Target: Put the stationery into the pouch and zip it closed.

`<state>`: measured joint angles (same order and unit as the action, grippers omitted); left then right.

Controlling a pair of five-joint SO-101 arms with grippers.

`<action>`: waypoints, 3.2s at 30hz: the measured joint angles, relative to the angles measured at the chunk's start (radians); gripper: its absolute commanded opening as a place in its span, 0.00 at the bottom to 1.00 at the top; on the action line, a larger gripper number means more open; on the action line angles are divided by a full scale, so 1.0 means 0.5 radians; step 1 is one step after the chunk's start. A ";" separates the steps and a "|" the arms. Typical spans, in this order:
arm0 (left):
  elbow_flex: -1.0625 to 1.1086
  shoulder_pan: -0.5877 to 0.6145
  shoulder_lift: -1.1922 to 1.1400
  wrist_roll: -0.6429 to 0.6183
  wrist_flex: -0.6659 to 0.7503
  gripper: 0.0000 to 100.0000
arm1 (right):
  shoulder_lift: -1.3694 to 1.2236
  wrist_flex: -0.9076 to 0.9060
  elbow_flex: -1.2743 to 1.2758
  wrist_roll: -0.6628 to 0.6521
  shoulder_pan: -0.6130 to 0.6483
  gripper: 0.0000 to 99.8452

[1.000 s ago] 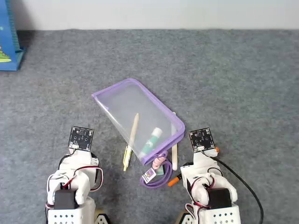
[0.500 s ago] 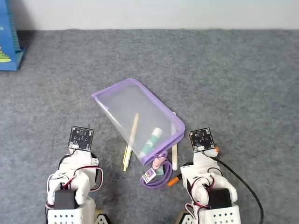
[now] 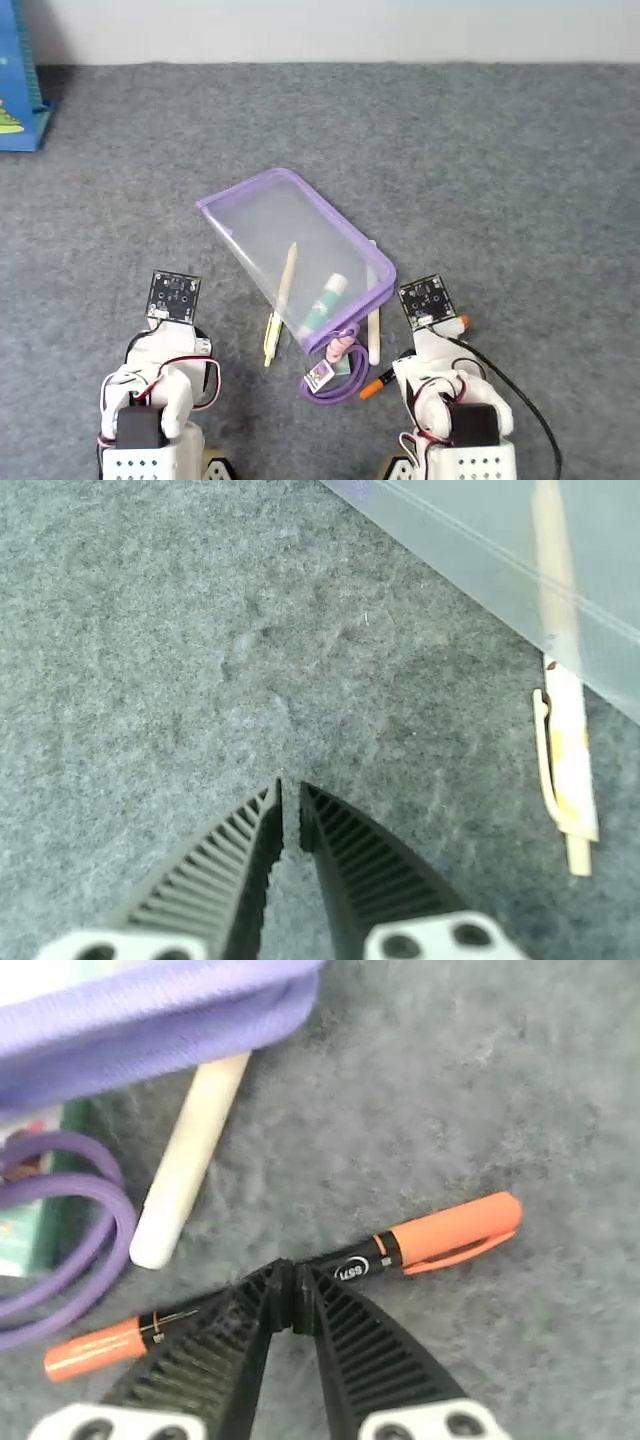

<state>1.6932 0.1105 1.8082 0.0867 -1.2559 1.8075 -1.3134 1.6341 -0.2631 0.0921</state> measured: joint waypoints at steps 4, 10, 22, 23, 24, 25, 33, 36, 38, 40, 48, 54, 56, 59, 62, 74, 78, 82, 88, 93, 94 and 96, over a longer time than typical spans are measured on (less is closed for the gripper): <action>0.000 0.000 0.000 0.000 0.000 0.04 | 0.000 0.000 -0.147 0.104 0.000 0.01; 0.000 0.000 0.000 0.000 0.000 0.04 | 0.009 -0.166 -0.448 0.285 0.187 0.01; 0.000 0.000 0.000 0.000 0.000 0.04 | -0.801 -0.055 -0.798 0.844 1.031 0.27; 0.000 0.000 0.000 0.000 0.000 0.04 | -0.902 -0.021 -0.813 0.890 1.086 0.31; 0.000 0.000 0.000 0.000 0.000 0.04 | -0.985 0.012 -0.819 0.939 1.138 0.35; 0.000 0.000 0.000 0.000 0.000 0.04 | -1.046 0.052 -0.825 0.982 1.178 0.37; 0.000 0.000 0.000 0.000 0.000 0.04 | -1.267 0.396 -0.832 1.142 1.430 0.27; 0.000 0.000 0.000 0.000 0.000 0.04 | -1.338 0.491 -0.832 1.145 1.427 0.21; 0.000 0.000 0.000 0.000 0.000 0.04 | -1.390 0.555 -0.832 1.145 1.421 0.20; 0.000 0.000 0.000 0.000 0.000 0.04 | -1.442 0.629 -0.829 1.145 1.344 0.21; 0.000 0.000 0.000 0.000 0.000 0.04 | -1.547 0.703 -0.749 1.145 1.083 0.21; 0.000 0.000 0.000 0.000 0.000 0.04 | -1.547 0.703 -0.736 1.145 1.080 0.20; 0.000 0.000 0.000 0.000 0.000 0.04 | -1.547 0.706 -0.715 1.145 1.083 0.20; 0.000 0.000 0.000 0.000 0.000 0.04 | -1.544 0.706 -0.669 1.145 1.132 0.20; 0.000 0.000 0.000 0.000 0.000 0.04 | -1.544 0.706 -0.620 1.145 1.169 0.20; 0.000 0.000 0.000 0.000 0.000 0.04 | -1.544 0.706 -0.595 1.145 1.172 0.07; 0.000 0.000 0.000 0.000 0.000 0.04 | -1.544 0.706 -0.595 1.145 1.172 0.01; 0.000 0.000 0.000 0.000 0.000 0.04 | -1.544 0.706 -0.595 1.099 1.157 0.01; 0.000 0.000 0.000 0.000 0.000 0.04 | -1.547 0.666 -0.651 0.847 1.046 0.01; 0.000 0.000 0.000 0.000 0.000 0.04 | -1.513 0.365 -0.884 0.583 1.025 0.01; 0.000 0.000 0.000 0.000 0.000 0.04 | -1.476 0.292 -0.930 0.540 1.025 0.01; 0.000 0.000 0.000 0.000 0.000 0.04 | -1.378 0.187 -1.000 0.470 1.022 0.01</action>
<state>1.6932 0.1105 1.8082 0.0867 -1.2559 1.1185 -1.2198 1.1339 -0.0284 0.6030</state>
